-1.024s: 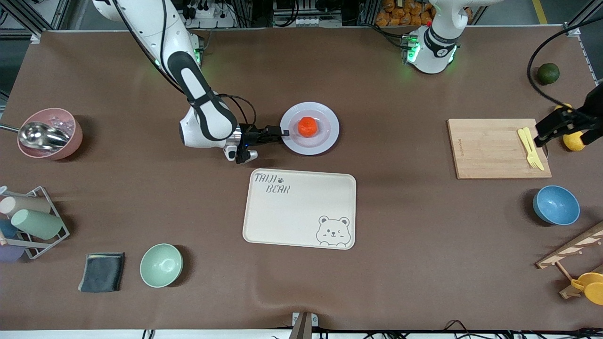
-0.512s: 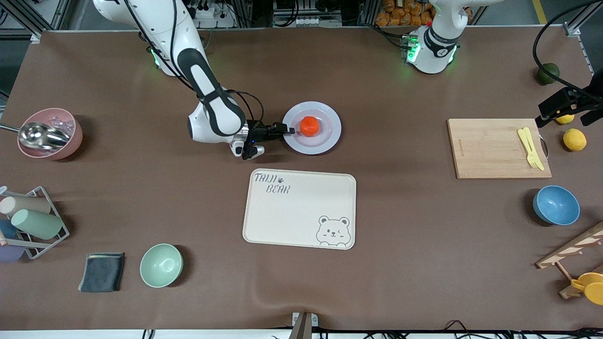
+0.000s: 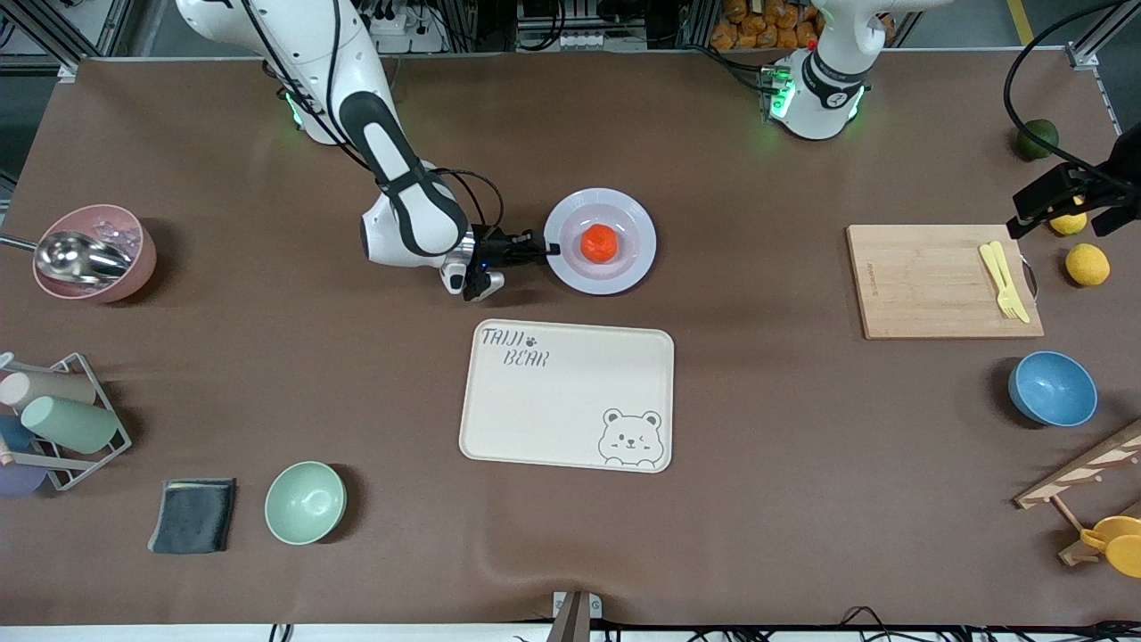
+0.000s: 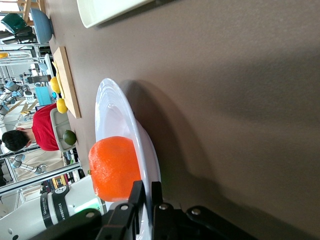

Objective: Place orange and plate with both arms
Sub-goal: 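Grip the plate rim with the right gripper while the left gripper withdraws, then slide the plate with the right gripper onto the bear tray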

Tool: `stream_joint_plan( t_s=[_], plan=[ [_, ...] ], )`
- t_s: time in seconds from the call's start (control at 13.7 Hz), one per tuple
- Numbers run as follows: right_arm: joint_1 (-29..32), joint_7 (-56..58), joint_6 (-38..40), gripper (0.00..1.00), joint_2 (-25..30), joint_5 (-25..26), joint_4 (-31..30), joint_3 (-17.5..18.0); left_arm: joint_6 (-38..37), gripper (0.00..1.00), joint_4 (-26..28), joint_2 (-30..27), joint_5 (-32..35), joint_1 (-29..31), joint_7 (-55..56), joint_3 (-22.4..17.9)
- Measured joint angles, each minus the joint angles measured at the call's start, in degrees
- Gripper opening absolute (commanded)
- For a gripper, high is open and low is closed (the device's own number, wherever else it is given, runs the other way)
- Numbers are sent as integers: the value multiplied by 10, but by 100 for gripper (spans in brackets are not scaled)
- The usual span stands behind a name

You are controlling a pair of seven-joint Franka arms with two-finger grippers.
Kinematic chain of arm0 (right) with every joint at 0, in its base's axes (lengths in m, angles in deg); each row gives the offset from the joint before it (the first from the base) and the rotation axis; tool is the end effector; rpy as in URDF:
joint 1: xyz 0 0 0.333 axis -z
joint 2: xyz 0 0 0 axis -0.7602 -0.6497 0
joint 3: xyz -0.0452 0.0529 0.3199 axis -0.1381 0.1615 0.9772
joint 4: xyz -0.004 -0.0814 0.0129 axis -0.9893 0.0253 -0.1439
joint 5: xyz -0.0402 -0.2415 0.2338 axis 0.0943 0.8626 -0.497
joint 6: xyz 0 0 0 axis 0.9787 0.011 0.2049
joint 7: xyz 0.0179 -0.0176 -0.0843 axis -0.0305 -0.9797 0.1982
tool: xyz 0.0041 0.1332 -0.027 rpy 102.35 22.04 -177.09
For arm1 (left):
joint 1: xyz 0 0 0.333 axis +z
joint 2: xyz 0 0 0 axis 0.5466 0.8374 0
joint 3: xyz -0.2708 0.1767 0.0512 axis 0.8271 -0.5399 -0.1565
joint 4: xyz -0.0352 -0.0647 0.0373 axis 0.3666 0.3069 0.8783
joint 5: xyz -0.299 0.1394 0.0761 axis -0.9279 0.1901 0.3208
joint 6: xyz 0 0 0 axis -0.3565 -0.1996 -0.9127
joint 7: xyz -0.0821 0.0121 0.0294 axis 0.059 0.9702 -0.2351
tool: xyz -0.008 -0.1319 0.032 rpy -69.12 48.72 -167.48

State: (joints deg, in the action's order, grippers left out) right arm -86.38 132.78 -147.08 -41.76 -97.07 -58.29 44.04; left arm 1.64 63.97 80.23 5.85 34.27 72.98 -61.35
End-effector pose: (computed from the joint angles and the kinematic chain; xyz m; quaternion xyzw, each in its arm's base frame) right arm 0.3673 0.3558 0.1724 -0.8657 -0.0106 0.0961 0.4912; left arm 0.4937 -0.0043 0.6330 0.9996 0.0167 0.0198 0.0059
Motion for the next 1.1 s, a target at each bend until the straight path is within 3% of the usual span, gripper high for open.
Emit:
stream_joint_plan(
  t_s=[0.59,1.1],
  plan=[
    [6,-68,19,0,52,-21,6,-5,-1,100,12,-19,0,-2,12,1],
    [91,-76,72,0,72,-22,15,-12,-7,100,13,-21,0,-1,12,0]
  ],
)
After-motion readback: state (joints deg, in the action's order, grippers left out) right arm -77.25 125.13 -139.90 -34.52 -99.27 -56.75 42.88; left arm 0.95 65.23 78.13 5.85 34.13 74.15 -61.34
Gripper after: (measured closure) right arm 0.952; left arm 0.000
